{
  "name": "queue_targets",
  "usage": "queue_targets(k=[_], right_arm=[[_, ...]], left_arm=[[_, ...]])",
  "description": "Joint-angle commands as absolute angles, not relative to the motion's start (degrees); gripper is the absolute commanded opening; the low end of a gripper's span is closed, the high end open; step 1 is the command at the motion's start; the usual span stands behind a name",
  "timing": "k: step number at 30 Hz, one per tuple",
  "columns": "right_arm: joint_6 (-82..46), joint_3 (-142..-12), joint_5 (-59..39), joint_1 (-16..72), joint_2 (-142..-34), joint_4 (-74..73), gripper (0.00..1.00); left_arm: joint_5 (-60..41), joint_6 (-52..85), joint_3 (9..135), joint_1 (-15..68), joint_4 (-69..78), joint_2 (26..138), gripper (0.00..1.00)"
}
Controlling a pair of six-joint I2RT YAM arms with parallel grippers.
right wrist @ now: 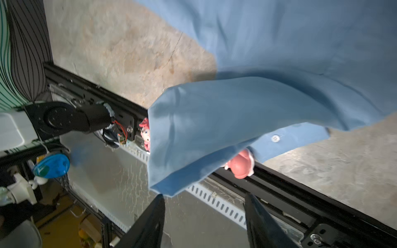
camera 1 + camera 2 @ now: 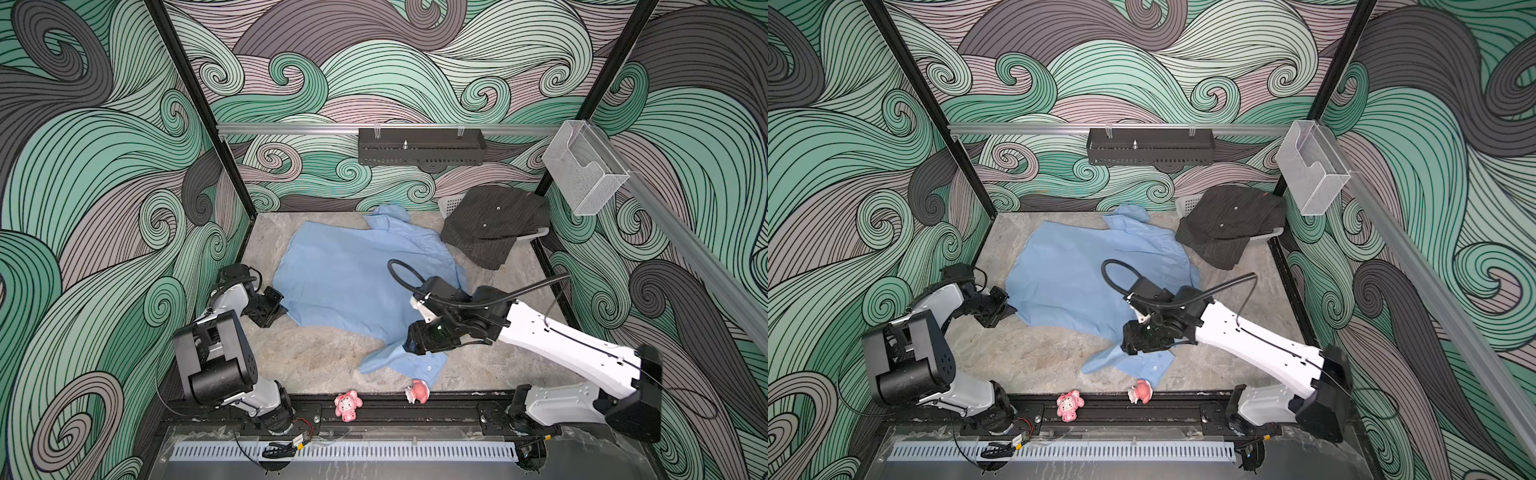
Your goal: Fold and stack the long sleeve shirts
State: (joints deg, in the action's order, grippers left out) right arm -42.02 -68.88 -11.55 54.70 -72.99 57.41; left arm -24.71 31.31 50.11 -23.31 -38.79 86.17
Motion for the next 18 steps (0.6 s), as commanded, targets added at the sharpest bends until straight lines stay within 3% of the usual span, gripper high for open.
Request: queue_targets(k=[1,5,11,18], right_arm=[[-39.3,-67.8,-6.3,49.6,-71.9,58.0,0.60],[-35.4,-70.3,-3.5,43.8,-74.9,54.5,0.55],[-34.4,-70.1,-7.0,42.7,-83.8,51.7,0.38],[-36.7,-58.1,-3.2,37.7,-79.8,48.8,0.52]], left_arm=[[-25.0,30.6,50.5,-22.9,-39.6,86.5,0.00],[-24.8,30.7,50.5,-22.9,-39.6,86.4,0.00],[-24.5,30.5,50.6,-22.9,-40.0,86.2,0.00],[-25.0,30.7,50.6,-22.9,-39.5,86.6,0.00]])
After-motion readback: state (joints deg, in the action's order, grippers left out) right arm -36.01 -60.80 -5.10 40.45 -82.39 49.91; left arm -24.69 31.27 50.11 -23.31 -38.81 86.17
